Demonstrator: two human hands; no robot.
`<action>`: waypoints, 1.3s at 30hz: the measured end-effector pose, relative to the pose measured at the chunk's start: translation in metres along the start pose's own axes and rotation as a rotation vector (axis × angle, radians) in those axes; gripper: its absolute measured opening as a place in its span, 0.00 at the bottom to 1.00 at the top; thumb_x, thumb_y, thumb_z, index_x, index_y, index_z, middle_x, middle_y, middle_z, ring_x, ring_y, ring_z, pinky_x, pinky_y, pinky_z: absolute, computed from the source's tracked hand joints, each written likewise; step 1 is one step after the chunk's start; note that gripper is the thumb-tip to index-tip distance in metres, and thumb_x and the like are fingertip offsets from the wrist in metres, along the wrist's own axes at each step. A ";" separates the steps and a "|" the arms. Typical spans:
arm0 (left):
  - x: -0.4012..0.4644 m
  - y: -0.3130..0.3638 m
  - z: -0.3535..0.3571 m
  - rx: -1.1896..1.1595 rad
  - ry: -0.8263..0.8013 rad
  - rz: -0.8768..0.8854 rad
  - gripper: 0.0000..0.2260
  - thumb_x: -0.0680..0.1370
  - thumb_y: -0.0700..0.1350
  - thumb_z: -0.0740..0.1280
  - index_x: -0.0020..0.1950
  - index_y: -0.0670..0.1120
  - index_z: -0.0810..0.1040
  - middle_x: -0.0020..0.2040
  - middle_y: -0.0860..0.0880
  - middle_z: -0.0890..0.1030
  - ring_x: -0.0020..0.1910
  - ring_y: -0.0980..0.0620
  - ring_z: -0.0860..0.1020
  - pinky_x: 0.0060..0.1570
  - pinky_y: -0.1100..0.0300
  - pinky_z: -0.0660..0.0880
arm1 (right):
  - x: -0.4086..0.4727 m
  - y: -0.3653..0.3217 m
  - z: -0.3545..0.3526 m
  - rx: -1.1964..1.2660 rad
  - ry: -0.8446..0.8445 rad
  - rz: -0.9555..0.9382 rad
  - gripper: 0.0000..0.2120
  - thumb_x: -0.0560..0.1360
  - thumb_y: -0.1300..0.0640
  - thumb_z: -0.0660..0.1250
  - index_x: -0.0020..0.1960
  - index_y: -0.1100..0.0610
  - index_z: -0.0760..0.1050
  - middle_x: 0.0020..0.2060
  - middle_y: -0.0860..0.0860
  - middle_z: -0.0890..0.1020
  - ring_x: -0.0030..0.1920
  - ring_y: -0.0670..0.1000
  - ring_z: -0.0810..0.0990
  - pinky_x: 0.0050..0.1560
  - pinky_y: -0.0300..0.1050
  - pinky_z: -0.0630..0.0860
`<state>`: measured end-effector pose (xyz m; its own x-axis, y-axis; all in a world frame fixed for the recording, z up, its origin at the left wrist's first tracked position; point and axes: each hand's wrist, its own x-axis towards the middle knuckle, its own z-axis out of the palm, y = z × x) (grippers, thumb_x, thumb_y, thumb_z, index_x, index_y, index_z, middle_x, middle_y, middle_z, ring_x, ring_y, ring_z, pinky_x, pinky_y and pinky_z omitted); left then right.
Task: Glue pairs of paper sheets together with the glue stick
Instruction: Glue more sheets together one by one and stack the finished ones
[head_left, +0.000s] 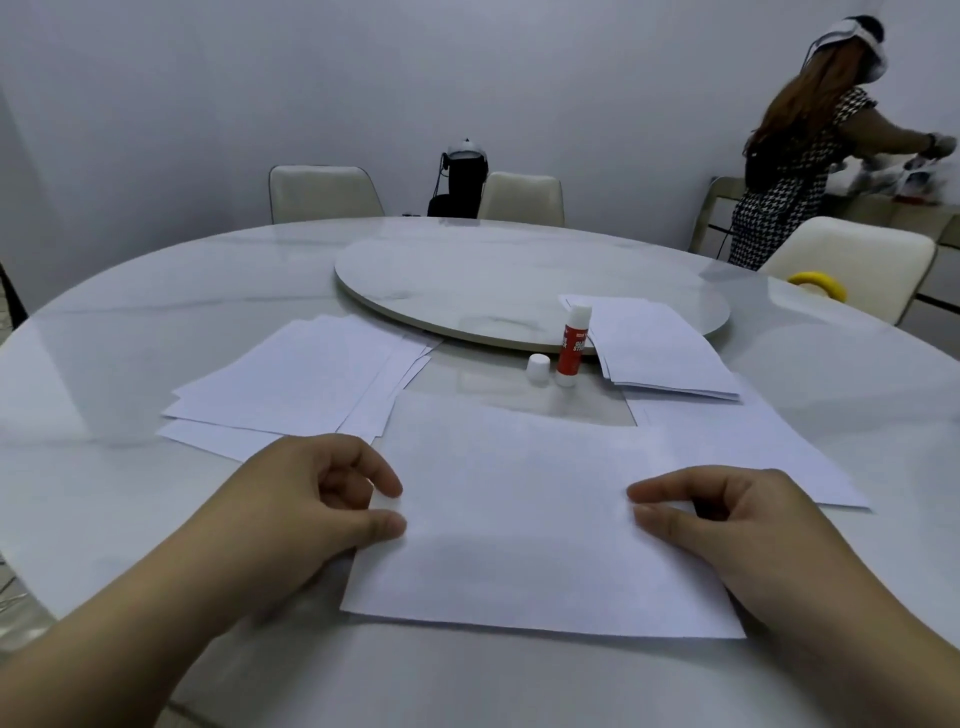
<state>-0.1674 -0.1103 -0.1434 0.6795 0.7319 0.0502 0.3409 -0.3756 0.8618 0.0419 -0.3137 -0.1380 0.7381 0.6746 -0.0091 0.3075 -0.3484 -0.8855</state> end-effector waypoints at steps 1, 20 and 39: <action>0.000 -0.001 0.000 0.022 -0.007 0.011 0.10 0.65 0.45 0.78 0.39 0.58 0.81 0.27 0.55 0.74 0.25 0.58 0.70 0.30 0.64 0.68 | 0.000 0.000 0.000 -0.014 0.005 -0.007 0.08 0.69 0.55 0.76 0.39 0.41 0.84 0.36 0.52 0.86 0.38 0.53 0.85 0.41 0.45 0.78; -0.002 -0.002 0.002 0.096 0.010 0.065 0.08 0.64 0.44 0.79 0.37 0.51 0.81 0.27 0.54 0.76 0.24 0.60 0.70 0.28 0.73 0.67 | 0.003 0.005 0.001 -0.046 0.003 -0.046 0.09 0.70 0.54 0.75 0.38 0.39 0.84 0.35 0.43 0.85 0.36 0.43 0.83 0.36 0.33 0.76; -0.006 -0.006 0.005 0.163 0.048 0.142 0.15 0.64 0.46 0.78 0.41 0.63 0.78 0.31 0.56 0.77 0.25 0.60 0.71 0.30 0.73 0.67 | 0.002 0.004 0.002 -0.100 0.032 -0.047 0.10 0.70 0.53 0.74 0.39 0.36 0.82 0.34 0.41 0.85 0.35 0.44 0.82 0.36 0.37 0.75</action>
<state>-0.1707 -0.1155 -0.1516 0.6976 0.6900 0.1928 0.3469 -0.5608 0.7518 0.0433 -0.3123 -0.1425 0.7399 0.6710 0.0482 0.4000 -0.3812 -0.8335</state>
